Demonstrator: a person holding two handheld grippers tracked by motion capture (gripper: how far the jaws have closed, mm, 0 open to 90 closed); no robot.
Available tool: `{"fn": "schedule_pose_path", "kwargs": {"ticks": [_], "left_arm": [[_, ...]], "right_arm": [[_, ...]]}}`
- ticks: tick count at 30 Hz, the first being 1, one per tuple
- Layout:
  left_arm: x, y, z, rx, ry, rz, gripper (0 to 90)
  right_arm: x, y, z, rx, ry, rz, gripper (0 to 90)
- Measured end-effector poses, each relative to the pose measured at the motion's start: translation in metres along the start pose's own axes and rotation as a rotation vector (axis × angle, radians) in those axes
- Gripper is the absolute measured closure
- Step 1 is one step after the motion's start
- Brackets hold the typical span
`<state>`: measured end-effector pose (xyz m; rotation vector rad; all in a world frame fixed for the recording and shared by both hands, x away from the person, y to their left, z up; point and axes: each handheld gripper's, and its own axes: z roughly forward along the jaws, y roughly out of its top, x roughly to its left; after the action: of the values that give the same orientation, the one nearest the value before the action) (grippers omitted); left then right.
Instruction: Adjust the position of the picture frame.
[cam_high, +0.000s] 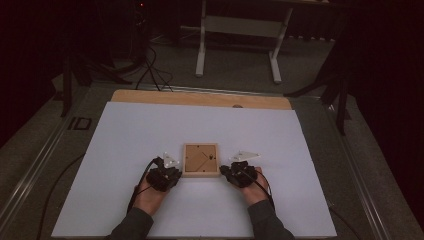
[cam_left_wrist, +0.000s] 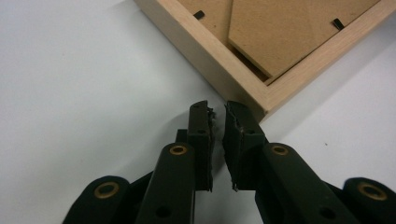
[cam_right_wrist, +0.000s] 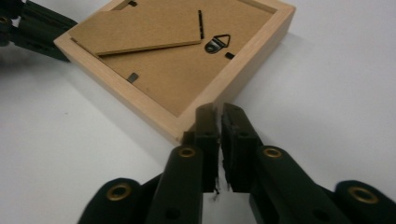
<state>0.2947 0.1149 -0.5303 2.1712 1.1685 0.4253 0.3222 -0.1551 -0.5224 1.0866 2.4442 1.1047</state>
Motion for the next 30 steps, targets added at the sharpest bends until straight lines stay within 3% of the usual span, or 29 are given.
{"fn": "schedule_pose_path", "kwargs": {"ticks": [6, 12, 18, 25, 30], "left_arm": [[0.006, 0.0, -0.002, -0.022, -0.001, -0.029, 70.9], [0.01, 0.002, -0.009, -0.069, -0.015, -0.046, 62.1], [0.009, 0.006, -0.017, -0.117, -0.029, -0.044, 59.7], [0.001, 0.016, -0.025, -0.183, -0.075, -0.017, 59.0], [-0.001, 0.026, -0.026, -0.198, -0.091, -0.004, 58.9]], "right_arm": [[-0.001, 0.0, -0.004, -0.008, -0.03, -0.021, 74.6], [-0.002, 0.001, -0.009, -0.039, -0.04, -0.027, 73.5], [0.001, 0.001, -0.013, -0.075, -0.035, -0.046, 73.8], [0.013, 0.003, -0.009, -0.083, -0.026, -0.091, 88.5], [0.02, 0.003, -0.007, -0.066, -0.018, -0.118, 89.7]]}}
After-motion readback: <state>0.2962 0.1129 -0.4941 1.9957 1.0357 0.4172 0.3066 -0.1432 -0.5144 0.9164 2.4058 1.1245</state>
